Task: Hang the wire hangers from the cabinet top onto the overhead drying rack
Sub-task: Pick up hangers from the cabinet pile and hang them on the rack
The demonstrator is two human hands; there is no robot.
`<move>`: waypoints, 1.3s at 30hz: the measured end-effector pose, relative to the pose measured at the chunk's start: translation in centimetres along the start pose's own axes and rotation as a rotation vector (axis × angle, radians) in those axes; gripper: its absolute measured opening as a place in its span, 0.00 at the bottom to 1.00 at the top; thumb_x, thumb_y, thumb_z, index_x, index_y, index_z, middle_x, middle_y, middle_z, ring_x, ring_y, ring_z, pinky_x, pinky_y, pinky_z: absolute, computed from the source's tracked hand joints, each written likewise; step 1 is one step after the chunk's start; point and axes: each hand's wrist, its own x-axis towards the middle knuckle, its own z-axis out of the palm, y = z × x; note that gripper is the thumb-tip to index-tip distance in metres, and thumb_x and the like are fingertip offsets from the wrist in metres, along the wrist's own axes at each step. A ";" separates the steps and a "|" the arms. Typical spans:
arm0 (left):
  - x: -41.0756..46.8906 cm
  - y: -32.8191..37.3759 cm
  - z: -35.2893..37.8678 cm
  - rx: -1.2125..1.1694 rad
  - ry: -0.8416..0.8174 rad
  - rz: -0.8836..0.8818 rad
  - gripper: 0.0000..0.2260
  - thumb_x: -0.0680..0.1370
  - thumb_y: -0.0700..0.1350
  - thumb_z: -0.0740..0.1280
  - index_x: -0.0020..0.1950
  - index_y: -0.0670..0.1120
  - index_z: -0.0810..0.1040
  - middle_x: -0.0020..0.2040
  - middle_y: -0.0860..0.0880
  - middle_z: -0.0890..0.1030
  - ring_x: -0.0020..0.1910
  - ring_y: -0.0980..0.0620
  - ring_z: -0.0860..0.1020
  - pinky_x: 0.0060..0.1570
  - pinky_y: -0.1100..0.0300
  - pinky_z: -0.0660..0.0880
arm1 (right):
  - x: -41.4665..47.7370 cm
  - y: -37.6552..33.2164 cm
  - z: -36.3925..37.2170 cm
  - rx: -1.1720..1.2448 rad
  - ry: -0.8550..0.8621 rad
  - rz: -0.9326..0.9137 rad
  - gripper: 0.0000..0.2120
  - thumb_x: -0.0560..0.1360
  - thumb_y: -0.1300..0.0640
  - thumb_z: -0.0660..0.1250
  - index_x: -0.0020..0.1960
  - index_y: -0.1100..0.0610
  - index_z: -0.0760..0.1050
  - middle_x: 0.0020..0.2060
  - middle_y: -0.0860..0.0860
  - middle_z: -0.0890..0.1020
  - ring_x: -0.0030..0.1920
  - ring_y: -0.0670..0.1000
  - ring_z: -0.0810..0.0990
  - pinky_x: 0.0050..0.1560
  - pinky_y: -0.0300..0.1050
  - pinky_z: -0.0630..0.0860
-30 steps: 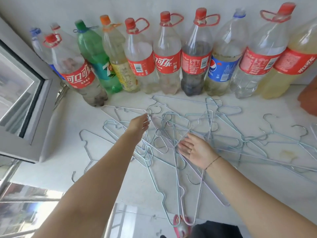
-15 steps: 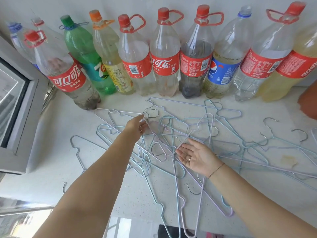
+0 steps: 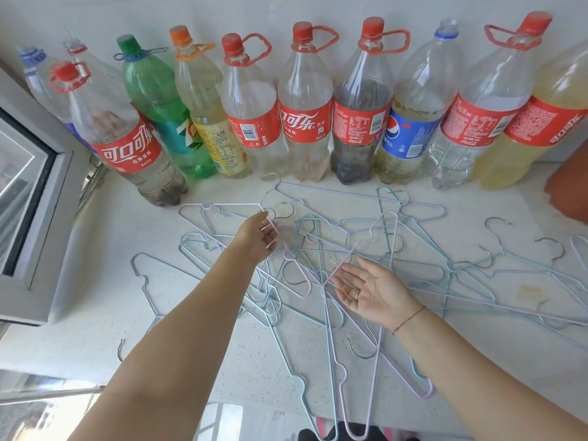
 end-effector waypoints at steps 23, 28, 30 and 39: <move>-15.6 -2.0 -3.7 -0.093 0.018 0.486 0.10 0.83 0.37 0.51 0.61 0.43 0.68 0.31 0.47 0.74 0.25 0.53 0.74 0.30 0.63 0.73 | -6.3 1.1 2.8 -0.124 -0.325 -0.102 0.17 0.76 0.69 0.57 0.58 0.50 0.71 0.42 0.56 0.81 0.35 0.52 0.83 0.38 0.43 0.80; -21.1 -5.3 -3.9 -0.168 0.060 0.568 0.12 0.80 0.32 0.55 0.60 0.42 0.70 0.35 0.46 0.75 0.28 0.53 0.75 0.32 0.64 0.75 | -9.0 0.6 3.4 -0.181 -0.489 -0.046 0.22 0.75 0.73 0.55 0.64 0.54 0.67 0.46 0.58 0.81 0.37 0.49 0.83 0.38 0.40 0.80; -23.6 -7.0 -4.0 -0.159 0.121 0.606 0.14 0.79 0.31 0.55 0.60 0.45 0.71 0.35 0.46 0.77 0.27 0.53 0.76 0.33 0.63 0.73 | -10.6 0.4 3.9 -0.205 -0.567 0.005 0.20 0.74 0.73 0.54 0.63 0.59 0.68 0.49 0.59 0.79 0.39 0.49 0.83 0.40 0.40 0.80; -36.8 -15.7 -5.8 -0.269 0.277 0.729 0.15 0.80 0.32 0.54 0.59 0.46 0.73 0.35 0.47 0.76 0.27 0.55 0.74 0.31 0.63 0.73 | -19.0 4.3 5.7 -0.591 -0.790 0.066 0.26 0.71 0.81 0.50 0.67 0.69 0.61 0.45 0.59 0.78 0.45 0.53 0.79 0.44 0.39 0.81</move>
